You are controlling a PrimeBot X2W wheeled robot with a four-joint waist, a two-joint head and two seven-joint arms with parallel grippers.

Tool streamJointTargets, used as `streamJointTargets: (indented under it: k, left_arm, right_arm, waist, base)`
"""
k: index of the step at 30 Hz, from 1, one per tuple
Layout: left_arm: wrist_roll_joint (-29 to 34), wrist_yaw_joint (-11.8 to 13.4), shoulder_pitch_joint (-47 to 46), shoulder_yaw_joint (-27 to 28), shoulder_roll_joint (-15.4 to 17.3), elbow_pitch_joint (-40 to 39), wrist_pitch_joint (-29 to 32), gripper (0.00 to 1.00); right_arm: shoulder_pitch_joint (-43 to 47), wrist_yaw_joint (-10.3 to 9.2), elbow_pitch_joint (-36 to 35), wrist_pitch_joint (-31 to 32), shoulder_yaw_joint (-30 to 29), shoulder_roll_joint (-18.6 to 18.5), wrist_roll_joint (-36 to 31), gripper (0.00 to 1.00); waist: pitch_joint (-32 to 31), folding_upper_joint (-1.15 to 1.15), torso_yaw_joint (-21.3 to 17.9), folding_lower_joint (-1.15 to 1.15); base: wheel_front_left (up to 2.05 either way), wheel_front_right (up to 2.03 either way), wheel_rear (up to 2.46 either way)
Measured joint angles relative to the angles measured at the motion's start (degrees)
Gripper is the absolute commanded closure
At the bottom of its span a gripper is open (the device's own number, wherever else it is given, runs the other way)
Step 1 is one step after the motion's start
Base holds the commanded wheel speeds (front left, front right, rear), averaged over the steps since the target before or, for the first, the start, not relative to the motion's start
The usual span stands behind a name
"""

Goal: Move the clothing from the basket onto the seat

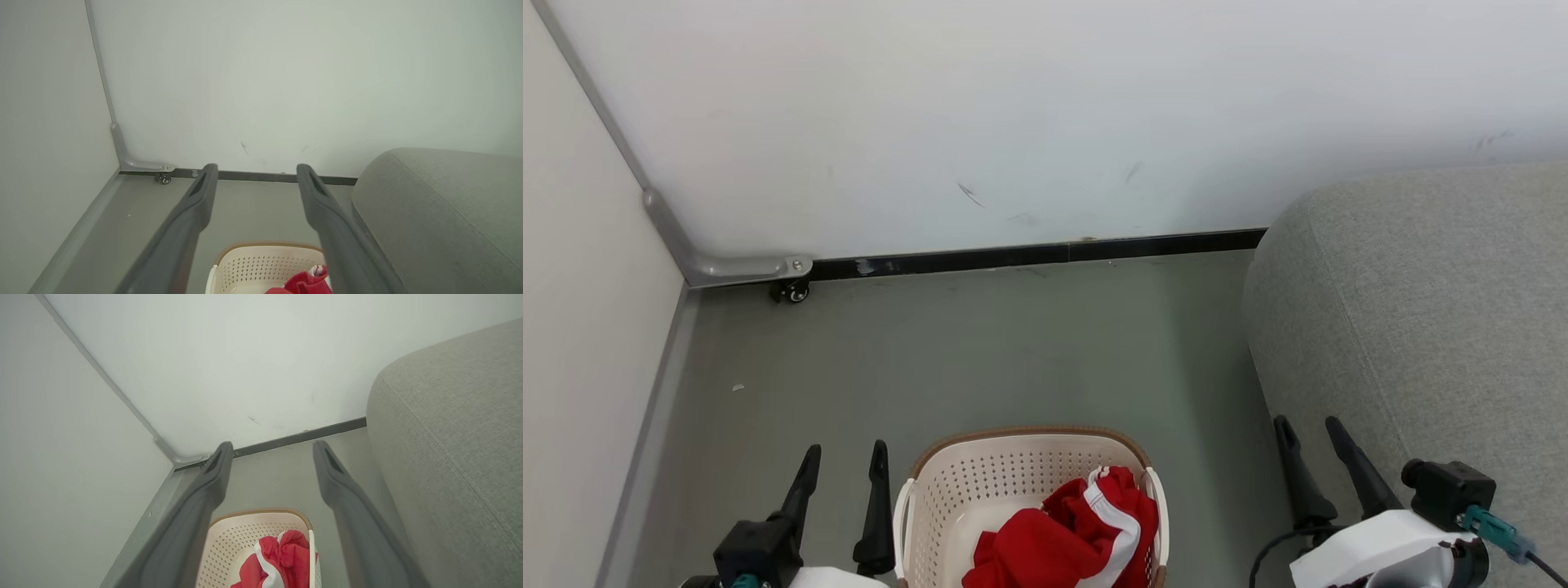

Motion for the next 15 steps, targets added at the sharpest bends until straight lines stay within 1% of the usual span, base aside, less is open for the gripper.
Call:
streamJointTargets:
  k: [12,15]
  left_arm:
    - [9.2,1.9,0.9,-1.3,0.1,1.6,-2.4,0.0]
    - [9.8,2.0,0.9,-1.4,0.1,2.0,-2.5,0.0]
  right_arm:
    - [0.1,0.01,0.8,-1.0,1.0,0.2,-10.8,0.0]
    - [0.1,0.01,1.1,-1.3,1.0,0.2,-11.8,0.0]
  waist:
    - [-0.4,0.0,0.2,-0.02]
    - [-0.3,0.0,0.2,-0.01]
  base:
    - [0.0,0.0,0.0]
    - [0.0,0.0,0.0]
